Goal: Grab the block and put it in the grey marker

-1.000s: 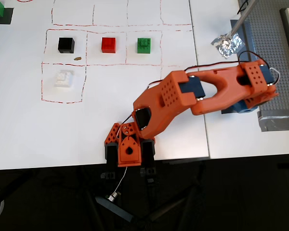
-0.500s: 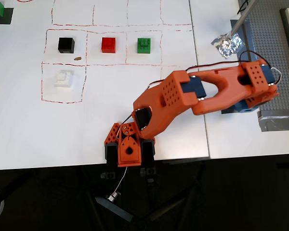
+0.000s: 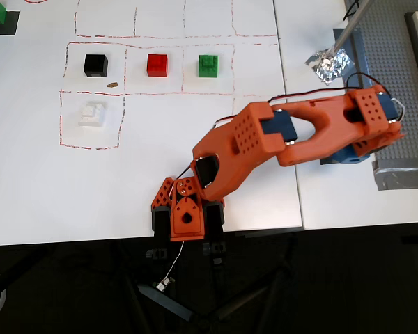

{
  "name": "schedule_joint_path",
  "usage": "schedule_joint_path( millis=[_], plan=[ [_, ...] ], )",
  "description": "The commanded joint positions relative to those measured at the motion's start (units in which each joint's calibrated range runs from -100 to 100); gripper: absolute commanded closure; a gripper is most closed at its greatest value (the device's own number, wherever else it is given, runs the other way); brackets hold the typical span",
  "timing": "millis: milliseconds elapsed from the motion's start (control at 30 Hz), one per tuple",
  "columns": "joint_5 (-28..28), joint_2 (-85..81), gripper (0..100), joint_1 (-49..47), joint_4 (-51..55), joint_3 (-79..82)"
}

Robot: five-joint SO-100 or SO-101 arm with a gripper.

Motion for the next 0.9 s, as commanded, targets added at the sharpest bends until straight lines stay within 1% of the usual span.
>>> schedule_joint_path(
  millis=[0, 100, 200, 400, 500, 667, 733, 867],
  plan=[
    [-1.07, -12.27, 70, -1.14, 4.70, -4.54],
    [-2.15, -16.49, 73, -3.26, 8.95, -4.45],
    [-3.42, -20.28, 79, -6.26, 12.21, -3.82],
    [-8.74, -27.52, 91, -14.64, 12.62, 2.07],
    [-12.36, -30.88, 99, -20.28, 12.54, 5.07],
    [-19.19, -36.23, 100, -32.55, 12.29, 10.33],
    [-22.81, -37.78, 100, -37.66, 12.21, 11.78],
    [-29.16, -42.26, 100, -47.28, 7.89, 16.94]
  ],
)
